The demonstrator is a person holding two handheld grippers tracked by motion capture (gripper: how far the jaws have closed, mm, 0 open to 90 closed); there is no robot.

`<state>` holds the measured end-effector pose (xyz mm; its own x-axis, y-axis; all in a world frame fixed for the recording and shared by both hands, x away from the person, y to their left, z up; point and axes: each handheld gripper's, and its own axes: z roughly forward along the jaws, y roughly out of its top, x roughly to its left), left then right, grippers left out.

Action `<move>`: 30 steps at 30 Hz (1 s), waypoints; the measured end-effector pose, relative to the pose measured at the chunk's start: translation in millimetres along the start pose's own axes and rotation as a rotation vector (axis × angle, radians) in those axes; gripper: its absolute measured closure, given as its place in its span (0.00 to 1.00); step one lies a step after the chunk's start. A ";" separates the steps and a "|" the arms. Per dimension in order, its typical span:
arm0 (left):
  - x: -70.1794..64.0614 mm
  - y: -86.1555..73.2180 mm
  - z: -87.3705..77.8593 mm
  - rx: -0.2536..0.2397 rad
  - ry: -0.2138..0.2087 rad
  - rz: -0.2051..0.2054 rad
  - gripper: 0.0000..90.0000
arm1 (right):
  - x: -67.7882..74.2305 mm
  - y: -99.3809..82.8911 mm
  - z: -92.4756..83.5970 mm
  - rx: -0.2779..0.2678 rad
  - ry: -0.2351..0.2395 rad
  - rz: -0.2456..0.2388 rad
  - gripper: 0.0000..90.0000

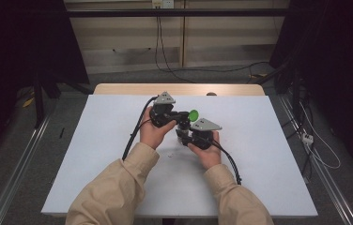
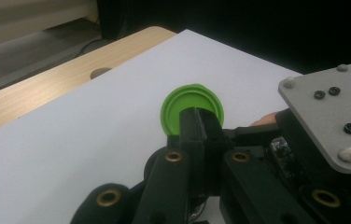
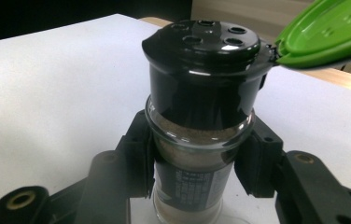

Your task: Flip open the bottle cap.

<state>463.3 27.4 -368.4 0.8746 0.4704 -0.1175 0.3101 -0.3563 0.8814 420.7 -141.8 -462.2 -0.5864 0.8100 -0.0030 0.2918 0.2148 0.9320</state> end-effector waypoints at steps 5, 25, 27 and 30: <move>0.2 -0.3 -4.0 0.000 0.000 -0.005 0.96 | -0.4 -0.1 -1.4 0.001 -0.005 0.023 0.58; -1.1 -10.4 -19.4 -0.019 -0.011 -0.026 0.58 | -0.4 1.6 -20.1 0.015 -0.004 0.072 0.24; -1.0 -11.9 -22.7 -0.017 -0.008 -0.026 0.55 | 0.1 1.9 -22.5 0.012 0.002 0.077 0.23; -1.3 -13.8 -26.3 -0.015 -0.010 -0.024 0.49 | 0.0 2.2 -25.7 0.014 0.002 0.080 0.21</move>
<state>448.1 52.9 -368.3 0.8706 0.4706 -0.1435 0.3256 -0.3326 0.8851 401.8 -155.3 -450.8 -0.5625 0.8237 0.0716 0.3477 0.1572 0.9243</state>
